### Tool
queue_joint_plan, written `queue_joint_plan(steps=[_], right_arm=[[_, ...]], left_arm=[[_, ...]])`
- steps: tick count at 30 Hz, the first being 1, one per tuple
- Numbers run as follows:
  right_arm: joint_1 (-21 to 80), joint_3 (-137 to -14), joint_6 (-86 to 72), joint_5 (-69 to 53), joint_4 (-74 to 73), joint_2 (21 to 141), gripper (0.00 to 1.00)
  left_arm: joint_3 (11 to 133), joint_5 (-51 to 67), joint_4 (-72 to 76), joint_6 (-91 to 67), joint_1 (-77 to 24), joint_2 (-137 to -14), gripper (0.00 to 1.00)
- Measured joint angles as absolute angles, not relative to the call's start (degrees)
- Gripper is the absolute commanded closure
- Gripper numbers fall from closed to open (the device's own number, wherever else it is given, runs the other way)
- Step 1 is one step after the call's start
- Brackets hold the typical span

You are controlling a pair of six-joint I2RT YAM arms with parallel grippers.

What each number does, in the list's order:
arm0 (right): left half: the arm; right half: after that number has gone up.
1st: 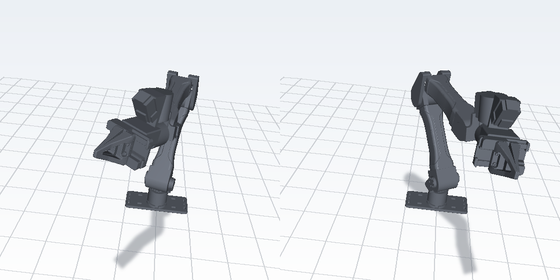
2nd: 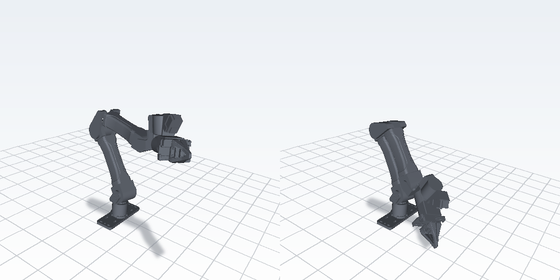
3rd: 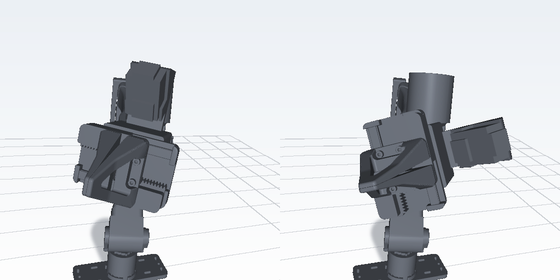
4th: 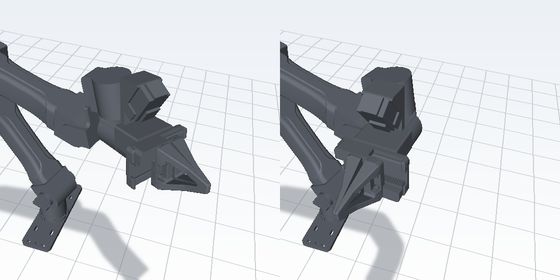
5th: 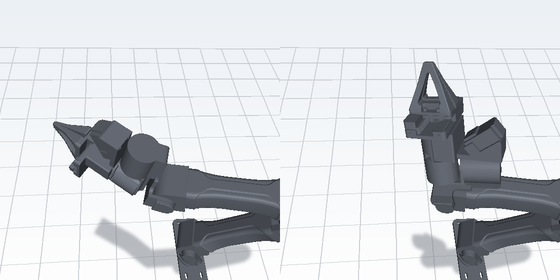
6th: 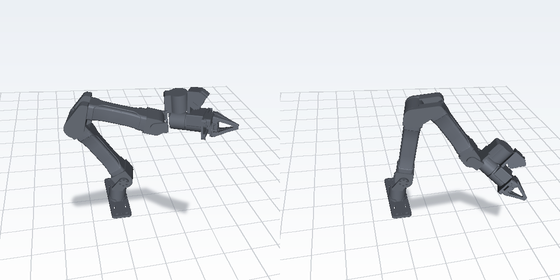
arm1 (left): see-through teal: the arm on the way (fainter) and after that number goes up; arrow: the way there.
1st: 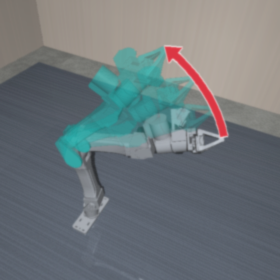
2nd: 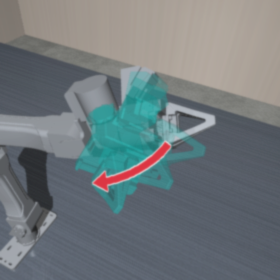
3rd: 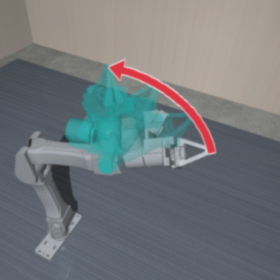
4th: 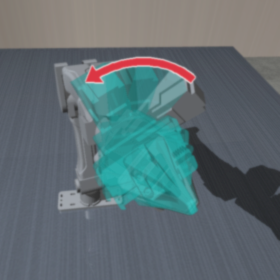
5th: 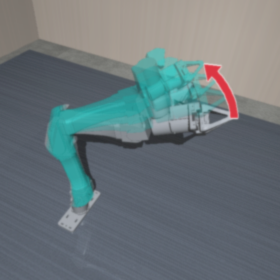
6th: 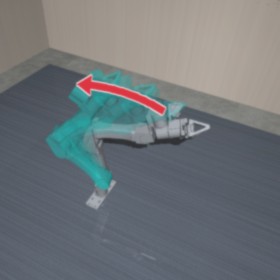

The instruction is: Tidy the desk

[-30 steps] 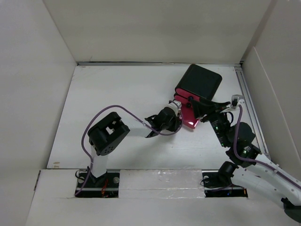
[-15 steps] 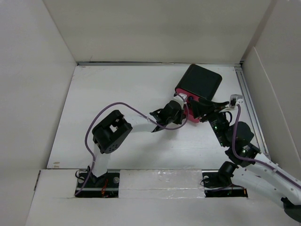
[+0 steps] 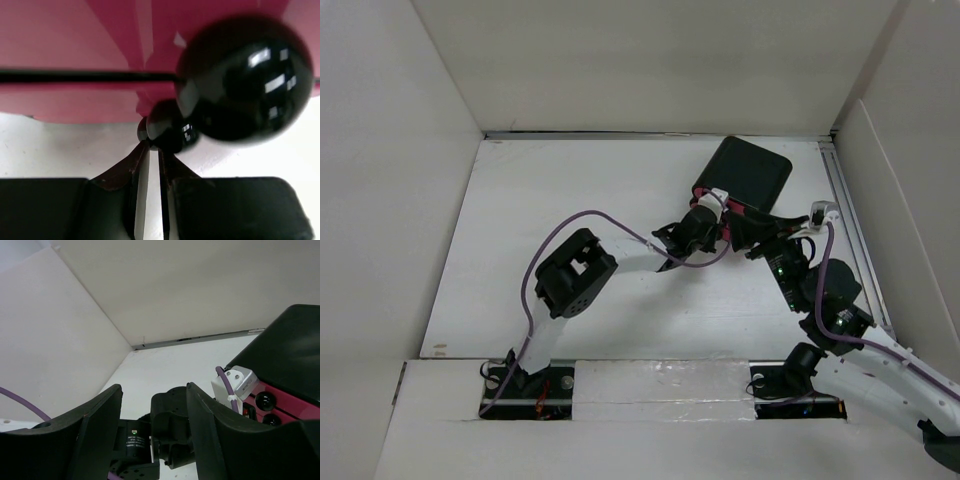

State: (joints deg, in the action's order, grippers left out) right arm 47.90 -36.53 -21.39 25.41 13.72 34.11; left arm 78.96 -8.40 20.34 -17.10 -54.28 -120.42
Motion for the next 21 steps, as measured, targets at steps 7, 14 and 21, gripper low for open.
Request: queue_joint_plan(steps=[7, 14, 21], right_arm=[[47.9, -36.53, -21.39, 25.76, 13.72, 34.17, 0.4], [47.9, -36.53, -21.37, 26.11, 13.74, 34.22, 0.4], [47.9, -36.53, -21.34, 26.17, 13.72, 34.52, 0.4]], left_arm=[[81.28, -11.44, 20.18, -18.06, -54.54, -122.13, 0.88], [80.23, -13.63, 21.67, -19.9, -54.76, -122.17, 0.56], [63.42, -13.98, 24.14, -21.17, -54.68, -110.06, 0.17]])
